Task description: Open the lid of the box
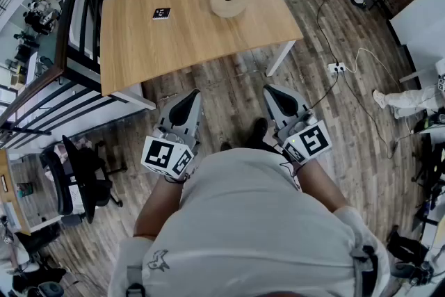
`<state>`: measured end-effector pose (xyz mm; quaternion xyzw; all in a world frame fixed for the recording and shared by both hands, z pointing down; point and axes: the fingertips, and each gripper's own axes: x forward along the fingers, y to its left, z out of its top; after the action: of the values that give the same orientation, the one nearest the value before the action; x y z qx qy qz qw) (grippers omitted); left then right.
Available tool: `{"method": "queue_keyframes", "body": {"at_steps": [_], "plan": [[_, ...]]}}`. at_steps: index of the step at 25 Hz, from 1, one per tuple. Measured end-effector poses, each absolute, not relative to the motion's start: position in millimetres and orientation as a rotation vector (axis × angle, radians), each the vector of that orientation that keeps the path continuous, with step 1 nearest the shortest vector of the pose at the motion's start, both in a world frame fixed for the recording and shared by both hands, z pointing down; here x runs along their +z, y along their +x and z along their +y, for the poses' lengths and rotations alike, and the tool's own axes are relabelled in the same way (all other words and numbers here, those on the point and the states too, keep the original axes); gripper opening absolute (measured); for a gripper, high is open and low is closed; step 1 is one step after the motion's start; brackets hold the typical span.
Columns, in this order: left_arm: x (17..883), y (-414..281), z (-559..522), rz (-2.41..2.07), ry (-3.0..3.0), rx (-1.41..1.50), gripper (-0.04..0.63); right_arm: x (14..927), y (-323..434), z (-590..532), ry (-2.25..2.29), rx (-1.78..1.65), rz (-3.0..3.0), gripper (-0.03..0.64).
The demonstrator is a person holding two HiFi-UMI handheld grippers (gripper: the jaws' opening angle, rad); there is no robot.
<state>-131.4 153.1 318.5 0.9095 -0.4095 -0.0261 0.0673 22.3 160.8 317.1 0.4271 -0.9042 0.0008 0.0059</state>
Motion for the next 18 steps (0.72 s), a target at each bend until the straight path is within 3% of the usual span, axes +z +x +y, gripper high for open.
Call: {"method": "queue_keyframes", "body": {"at_steps": [18], "plan": [[333, -106, 102, -1.291, 2.674, -0.063, 0.006, 326, 66, 109, 1.340, 0.067, -2.864, 0.005]]}}
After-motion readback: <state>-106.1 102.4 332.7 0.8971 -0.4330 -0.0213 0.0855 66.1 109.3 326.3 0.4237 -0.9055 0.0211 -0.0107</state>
